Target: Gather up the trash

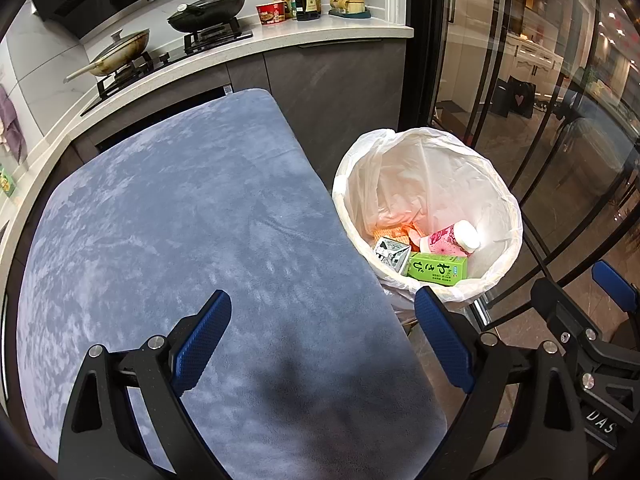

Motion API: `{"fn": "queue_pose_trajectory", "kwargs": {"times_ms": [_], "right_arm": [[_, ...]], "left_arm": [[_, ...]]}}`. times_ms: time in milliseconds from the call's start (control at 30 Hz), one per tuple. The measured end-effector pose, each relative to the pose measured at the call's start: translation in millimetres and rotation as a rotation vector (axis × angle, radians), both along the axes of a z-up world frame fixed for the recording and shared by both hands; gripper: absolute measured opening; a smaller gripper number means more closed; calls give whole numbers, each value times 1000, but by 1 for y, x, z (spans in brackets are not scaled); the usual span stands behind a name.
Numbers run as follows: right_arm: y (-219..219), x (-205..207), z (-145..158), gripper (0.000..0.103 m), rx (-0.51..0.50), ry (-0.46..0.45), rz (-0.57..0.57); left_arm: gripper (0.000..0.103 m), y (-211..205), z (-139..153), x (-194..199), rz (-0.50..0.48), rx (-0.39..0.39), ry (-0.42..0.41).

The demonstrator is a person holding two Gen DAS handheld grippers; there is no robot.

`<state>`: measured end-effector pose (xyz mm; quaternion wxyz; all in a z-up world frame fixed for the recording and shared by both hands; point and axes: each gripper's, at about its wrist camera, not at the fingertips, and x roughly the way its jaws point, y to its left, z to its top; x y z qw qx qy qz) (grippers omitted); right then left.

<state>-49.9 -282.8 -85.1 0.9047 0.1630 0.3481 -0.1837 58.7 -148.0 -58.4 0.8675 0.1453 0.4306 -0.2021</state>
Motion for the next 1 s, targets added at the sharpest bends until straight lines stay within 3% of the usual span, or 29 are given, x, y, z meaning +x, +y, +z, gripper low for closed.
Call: {"fn": "queue_pose_trajectory", "kwargs": {"times_ms": [1000], "right_arm": [[-3,-3,-4,97,-2,7,-6]], "left_arm": [[88,-2,-2,-1,-10,9,-2]]}}
